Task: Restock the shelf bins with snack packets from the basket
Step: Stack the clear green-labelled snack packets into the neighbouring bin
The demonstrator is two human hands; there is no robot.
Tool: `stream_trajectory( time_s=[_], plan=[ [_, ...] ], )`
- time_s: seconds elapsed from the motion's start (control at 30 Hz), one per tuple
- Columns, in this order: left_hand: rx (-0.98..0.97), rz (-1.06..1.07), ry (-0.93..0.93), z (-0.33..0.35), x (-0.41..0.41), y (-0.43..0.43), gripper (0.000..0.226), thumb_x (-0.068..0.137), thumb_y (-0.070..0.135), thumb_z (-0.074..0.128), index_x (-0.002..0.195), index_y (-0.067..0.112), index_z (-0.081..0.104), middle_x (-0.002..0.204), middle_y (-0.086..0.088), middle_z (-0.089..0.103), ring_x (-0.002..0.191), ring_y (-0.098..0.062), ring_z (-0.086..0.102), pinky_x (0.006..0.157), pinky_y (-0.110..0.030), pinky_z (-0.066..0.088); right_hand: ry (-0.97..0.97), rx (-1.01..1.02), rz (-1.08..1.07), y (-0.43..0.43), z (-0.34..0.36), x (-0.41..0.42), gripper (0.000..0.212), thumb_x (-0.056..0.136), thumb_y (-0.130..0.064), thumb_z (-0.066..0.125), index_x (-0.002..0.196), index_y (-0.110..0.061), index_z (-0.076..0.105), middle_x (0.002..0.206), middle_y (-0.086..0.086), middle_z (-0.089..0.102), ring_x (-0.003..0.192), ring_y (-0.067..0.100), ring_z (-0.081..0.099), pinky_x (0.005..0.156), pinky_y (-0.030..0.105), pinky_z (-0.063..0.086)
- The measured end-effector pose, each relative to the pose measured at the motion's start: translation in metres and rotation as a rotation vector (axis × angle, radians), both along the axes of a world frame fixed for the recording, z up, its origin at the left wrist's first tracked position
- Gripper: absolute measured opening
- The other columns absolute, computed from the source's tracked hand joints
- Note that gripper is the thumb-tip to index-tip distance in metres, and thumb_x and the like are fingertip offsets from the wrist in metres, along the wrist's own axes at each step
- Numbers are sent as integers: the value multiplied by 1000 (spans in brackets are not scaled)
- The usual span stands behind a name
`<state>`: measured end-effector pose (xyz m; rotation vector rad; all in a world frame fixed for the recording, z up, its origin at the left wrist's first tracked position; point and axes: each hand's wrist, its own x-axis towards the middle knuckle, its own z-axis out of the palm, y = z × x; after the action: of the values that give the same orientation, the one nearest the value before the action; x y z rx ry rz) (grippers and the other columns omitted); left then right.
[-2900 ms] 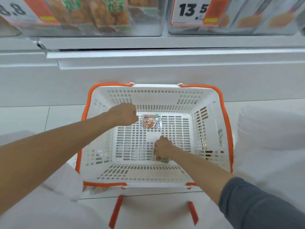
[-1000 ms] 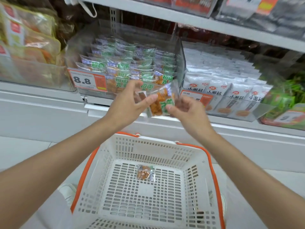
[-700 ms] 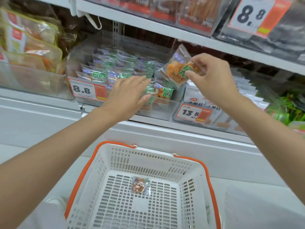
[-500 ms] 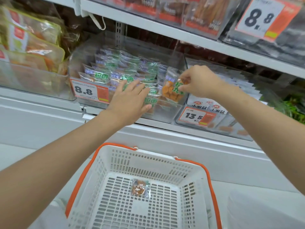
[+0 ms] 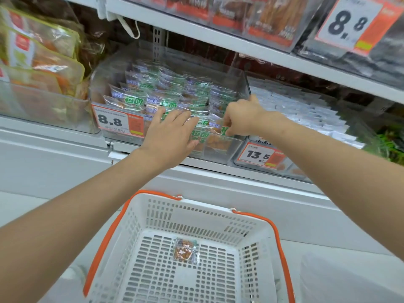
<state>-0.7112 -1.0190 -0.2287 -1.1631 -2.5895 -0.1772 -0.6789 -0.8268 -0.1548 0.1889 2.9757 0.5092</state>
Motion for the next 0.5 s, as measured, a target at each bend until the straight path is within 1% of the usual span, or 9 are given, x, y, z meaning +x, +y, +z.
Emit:
stream_trajectory(
  time_s=[0.03,0.07,0.13,0.23,0.33,0.37,0.43,0.47,0.5],
  plan=[
    [-5,0,0,0,0,0,59,99,49,40,150,23,27,157,0,28,144,-20,24,118,-48,9,12,3,16,0,-1,0,15,85,-27,69,82,-13,62,80,3,64,91,29,58,92,42,25],
    [-9,-1,1,-1,-1,0,60,99,49,40,151,23,26,158,0,27,145,-20,24,119,-48,9,28,-7,33,0,-2,1,14,85,-28,67,82,-14,63,79,4,63,90,30,57,90,42,25],
    [-16,-3,4,-2,-2,0,61,99,49,40,152,23,24,158,0,26,145,-20,22,119,-48,8,78,-67,43,1,-2,1,22,85,-36,69,93,-16,67,88,2,66,94,28,58,92,41,27],
    [-18,-5,-12,-2,-3,-1,62,99,49,41,152,24,22,159,0,26,146,-19,21,120,-48,8,86,-90,35,-2,-5,-1,26,85,-40,72,92,-15,69,91,2,68,95,28,59,97,42,30],
    [-1,-10,-22,-2,-1,-1,60,99,47,42,151,23,25,158,0,27,145,-18,21,120,-47,7,82,-94,27,-1,-4,-2,29,83,-43,73,96,-17,72,94,1,69,97,27,59,95,40,30],
    [33,-10,-38,-1,-1,-1,58,99,44,43,150,21,28,157,0,29,145,-18,22,119,-47,7,115,-112,35,0,-3,-1,30,83,-44,72,97,-18,73,94,-1,70,98,26,58,94,39,29],
    [176,-18,-58,0,1,0,49,98,32,48,144,17,42,151,-2,40,142,-20,29,117,-45,12,269,-142,91,1,-1,7,31,85,-45,69,97,-17,73,93,-1,71,99,24,55,91,37,27],
    [261,-38,-18,0,4,0,42,95,25,51,136,15,51,142,-4,49,135,-23,38,113,-44,19,367,-162,119,-1,-2,14,29,86,-42,68,97,-17,72,92,-1,70,98,23,53,91,37,28],
    [337,-63,57,0,7,1,35,92,20,53,125,13,60,130,-6,58,124,-27,47,105,-43,29,460,-208,143,-6,-5,25,24,87,-38,67,97,-17,72,91,-3,70,95,21,53,91,37,31]
  ],
)
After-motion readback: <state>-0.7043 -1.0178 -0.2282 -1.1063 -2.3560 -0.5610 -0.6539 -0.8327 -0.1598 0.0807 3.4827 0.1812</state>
